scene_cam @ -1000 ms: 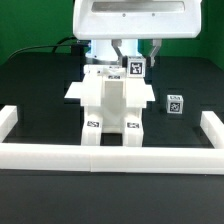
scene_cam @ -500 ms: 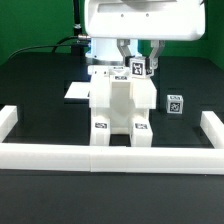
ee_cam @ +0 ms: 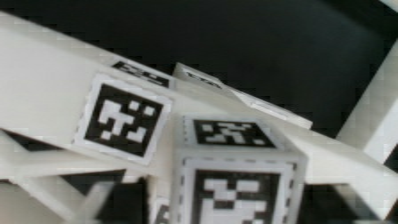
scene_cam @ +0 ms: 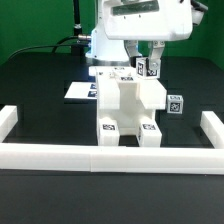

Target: Assemble chair

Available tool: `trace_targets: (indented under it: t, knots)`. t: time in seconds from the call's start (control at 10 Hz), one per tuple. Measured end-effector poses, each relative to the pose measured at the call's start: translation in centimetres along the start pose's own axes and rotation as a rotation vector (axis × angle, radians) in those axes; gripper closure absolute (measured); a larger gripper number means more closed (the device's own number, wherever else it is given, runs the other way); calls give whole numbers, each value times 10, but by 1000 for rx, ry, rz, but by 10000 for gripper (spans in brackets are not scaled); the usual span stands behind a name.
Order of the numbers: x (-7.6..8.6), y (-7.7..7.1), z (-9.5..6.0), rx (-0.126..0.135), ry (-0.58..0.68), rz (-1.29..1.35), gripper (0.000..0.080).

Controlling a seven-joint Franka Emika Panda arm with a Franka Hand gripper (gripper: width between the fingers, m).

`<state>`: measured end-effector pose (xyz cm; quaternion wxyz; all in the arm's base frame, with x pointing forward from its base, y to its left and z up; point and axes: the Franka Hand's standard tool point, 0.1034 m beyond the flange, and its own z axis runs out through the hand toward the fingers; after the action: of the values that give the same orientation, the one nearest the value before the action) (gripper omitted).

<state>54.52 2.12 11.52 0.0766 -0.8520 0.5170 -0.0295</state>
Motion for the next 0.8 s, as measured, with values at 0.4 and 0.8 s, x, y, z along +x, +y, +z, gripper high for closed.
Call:
trace_targets:
  t: [0.4, 0.8]
  knots:
    - [-17, -5, 1, -71, -53, -746, 154]
    - [-9, -8, 2, -77, -22, -1214, 151]
